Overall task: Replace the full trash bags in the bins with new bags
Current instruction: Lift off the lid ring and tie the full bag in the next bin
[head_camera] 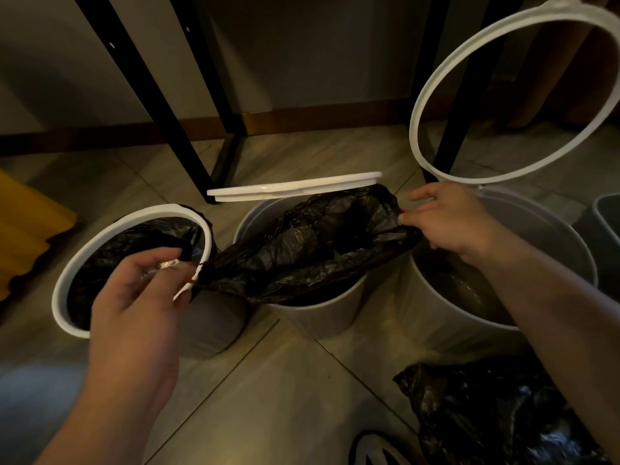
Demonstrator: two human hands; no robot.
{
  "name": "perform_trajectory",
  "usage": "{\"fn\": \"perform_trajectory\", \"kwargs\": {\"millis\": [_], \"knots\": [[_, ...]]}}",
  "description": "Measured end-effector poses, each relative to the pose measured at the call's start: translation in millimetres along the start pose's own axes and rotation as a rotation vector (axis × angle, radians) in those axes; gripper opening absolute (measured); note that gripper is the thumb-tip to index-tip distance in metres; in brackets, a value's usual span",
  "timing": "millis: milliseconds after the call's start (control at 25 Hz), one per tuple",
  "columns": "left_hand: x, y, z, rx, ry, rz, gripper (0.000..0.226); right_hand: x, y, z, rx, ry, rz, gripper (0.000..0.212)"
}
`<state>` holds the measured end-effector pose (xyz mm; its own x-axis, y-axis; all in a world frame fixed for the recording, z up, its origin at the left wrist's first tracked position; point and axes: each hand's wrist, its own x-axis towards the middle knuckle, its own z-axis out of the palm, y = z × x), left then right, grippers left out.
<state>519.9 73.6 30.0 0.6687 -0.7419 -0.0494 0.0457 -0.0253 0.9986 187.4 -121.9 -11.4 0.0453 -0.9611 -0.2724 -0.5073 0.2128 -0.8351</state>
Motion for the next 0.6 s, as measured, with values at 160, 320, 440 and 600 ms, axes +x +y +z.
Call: {"fn": "perform_trajectory", "kwargs": {"millis": [160, 320, 440, 600], "knots": [[11, 22, -7, -0.217, -0.154, -0.119, 0.017, 6, 5, 9, -0.025, -0.009, -0.018, 0.031], [25, 39, -20, -0.352, -0.188, -0.088, 0.035, 6, 6, 9, -0.050, -0.017, -0.020, 0.030], [22, 46, -23, -0.358, -0.305, -0.061, 0.046, 2, 2, 10, -0.077, -0.036, -0.018, 0.026], [-1, 47, -5, -0.303, -0.441, -0.107, 0.066, -6, -4, 12, 0.001, 0.007, -0.057, 0.010]]}}
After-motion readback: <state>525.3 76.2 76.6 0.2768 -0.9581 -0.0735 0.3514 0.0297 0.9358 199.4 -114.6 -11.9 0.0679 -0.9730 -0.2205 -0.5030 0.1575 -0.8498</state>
